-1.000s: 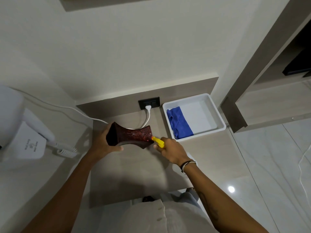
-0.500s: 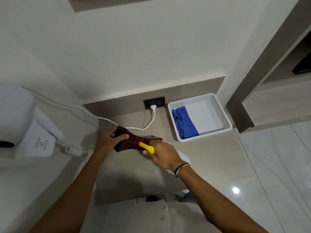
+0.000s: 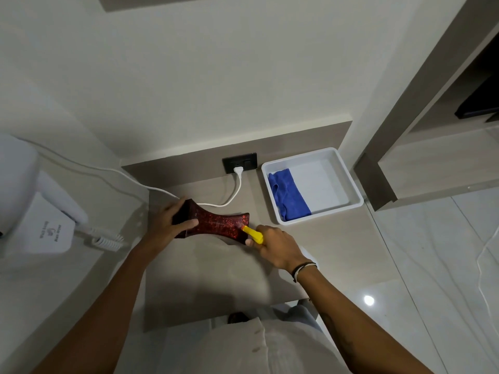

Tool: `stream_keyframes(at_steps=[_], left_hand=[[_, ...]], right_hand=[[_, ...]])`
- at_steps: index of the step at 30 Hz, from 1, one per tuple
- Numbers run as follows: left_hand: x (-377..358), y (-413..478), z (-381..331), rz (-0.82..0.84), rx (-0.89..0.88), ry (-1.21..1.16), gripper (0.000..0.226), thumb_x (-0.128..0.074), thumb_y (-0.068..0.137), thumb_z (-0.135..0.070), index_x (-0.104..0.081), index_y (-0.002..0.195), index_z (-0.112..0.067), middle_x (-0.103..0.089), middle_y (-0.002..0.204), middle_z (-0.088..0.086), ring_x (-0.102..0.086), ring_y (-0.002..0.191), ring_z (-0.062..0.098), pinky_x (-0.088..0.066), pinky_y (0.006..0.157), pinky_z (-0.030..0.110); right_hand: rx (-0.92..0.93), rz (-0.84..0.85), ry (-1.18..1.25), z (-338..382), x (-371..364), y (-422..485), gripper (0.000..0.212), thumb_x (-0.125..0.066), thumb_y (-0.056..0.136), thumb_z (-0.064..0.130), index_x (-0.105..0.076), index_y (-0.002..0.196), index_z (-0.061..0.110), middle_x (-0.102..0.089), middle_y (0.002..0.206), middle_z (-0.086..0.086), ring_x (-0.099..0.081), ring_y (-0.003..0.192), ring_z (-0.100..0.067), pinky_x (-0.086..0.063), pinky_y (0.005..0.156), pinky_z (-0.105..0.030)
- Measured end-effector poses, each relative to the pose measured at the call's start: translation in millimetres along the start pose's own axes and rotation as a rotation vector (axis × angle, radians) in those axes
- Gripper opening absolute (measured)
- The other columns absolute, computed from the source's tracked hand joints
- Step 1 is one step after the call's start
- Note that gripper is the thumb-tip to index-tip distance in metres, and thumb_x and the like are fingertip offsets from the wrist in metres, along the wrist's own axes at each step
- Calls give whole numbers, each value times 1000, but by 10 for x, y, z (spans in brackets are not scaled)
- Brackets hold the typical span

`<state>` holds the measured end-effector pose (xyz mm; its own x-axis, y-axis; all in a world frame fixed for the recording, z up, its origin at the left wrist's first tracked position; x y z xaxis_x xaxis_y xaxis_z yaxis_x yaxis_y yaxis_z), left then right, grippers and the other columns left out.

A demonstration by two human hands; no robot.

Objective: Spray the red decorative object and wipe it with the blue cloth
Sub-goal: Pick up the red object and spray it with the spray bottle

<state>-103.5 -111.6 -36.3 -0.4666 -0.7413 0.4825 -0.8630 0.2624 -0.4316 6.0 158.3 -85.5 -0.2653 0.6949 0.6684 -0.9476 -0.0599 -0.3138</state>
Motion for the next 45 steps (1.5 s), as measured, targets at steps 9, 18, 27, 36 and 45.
stream_keyframes(at_steps=[9,18,27,36,45], left_hand=[[82,-85,-148,-108,-210,333,90,-99,57,-36,-59,136,-50,-63,117,-27,-57,107,-3,-43,86,9],[97,-75,-117,-190,4,74,28,-93,78,-36,-71,93,-45,-75,76,-32,-71,72,-11,-47,55,5],[119,-58,-113,-201,34,85,32,-93,76,-36,-74,102,-38,-77,76,-24,-73,74,-7,-48,55,6],[-54,-11,-345,-170,-116,224,68,-98,64,-40,-70,126,-32,-74,106,-10,-72,94,9,-58,75,22],[-494,5,-608,-146,-284,536,112,-84,52,-60,-51,152,-22,-51,139,-4,-54,126,22,-52,106,45]], right_hand=[[89,20,20,168,-33,-106,44,-57,104,61,-64,122,21,-77,111,-8,-73,97,-31,-60,84,-46],[241,-59,-68,711,-80,-81,39,-56,106,57,-63,113,19,-75,112,-6,-72,95,-31,-50,73,-37],[33,-15,-238,64,-94,-136,45,-58,104,59,-63,116,16,-77,114,-12,-75,101,-36,-52,78,-38],[-41,-283,47,-319,1302,-148,48,-58,103,61,-70,132,24,-79,105,-9,-72,89,-30,-61,81,-45],[-204,-411,52,-908,2180,560,51,-69,100,52,-65,80,5,-79,122,-21,-75,95,-41,-57,84,-45]])
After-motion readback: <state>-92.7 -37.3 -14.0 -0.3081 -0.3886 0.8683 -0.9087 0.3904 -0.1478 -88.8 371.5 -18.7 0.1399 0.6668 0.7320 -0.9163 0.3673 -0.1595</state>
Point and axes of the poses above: each hand's wrist, its own y-axis towards the middle knuckle, its own x-axis out of the back of the hand, z = x × y, the point moved 9 cm from there along y, towards the middle knuckle
